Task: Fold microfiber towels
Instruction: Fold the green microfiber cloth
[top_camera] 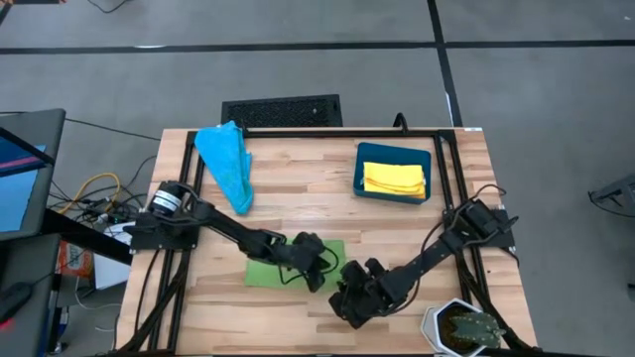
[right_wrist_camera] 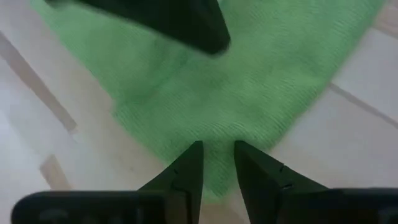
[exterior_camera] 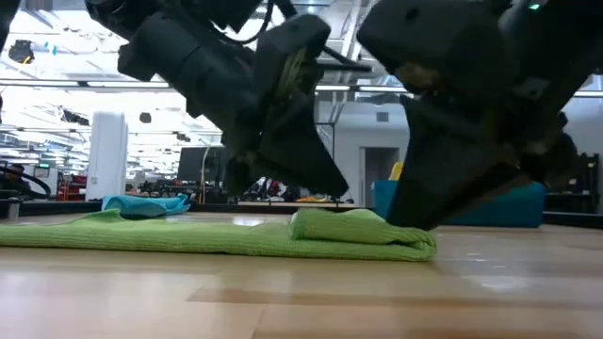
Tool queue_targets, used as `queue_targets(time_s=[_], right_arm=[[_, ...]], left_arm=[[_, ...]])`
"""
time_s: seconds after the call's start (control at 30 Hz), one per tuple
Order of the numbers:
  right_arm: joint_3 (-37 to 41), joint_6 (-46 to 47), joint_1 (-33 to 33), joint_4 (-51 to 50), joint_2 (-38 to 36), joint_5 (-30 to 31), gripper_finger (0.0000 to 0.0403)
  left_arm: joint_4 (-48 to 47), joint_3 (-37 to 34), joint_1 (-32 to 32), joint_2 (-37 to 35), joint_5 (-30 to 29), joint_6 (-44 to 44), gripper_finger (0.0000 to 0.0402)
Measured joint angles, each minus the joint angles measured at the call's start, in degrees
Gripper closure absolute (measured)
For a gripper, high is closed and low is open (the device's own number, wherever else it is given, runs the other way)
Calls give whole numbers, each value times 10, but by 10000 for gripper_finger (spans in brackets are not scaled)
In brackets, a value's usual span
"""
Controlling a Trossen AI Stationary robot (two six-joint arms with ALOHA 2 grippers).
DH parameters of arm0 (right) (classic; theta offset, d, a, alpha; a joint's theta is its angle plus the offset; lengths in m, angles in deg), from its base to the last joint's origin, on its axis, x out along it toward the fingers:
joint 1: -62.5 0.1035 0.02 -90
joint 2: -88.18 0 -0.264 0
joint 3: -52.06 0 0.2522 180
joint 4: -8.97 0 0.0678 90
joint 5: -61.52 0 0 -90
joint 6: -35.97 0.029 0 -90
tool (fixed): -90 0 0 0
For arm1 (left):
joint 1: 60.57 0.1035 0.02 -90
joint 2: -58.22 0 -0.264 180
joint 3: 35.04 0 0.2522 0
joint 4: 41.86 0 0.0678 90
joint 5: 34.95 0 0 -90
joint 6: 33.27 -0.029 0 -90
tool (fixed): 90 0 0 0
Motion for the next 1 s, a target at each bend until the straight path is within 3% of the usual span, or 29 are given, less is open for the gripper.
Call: queue_targets(time_s=[0.37, 0.57, 0.8, 1.0], right_arm=[[-5, 10, -17, 14, 17, -20, 286], [-8, 158, -1, -87, -51, -8, 278], [-9, 193, -11, -88, -48, -83, 202], [-8, 203, -26, -86, -38, -70, 154]], left_arm=[[-113, 2, 18, 1, -18, -11, 401], [-120, 2, 19, 0, -26, -16, 402], [-115, 2, 25, -5, -28, -22, 401], [-94, 2, 31, -50, 1, -34, 401]])
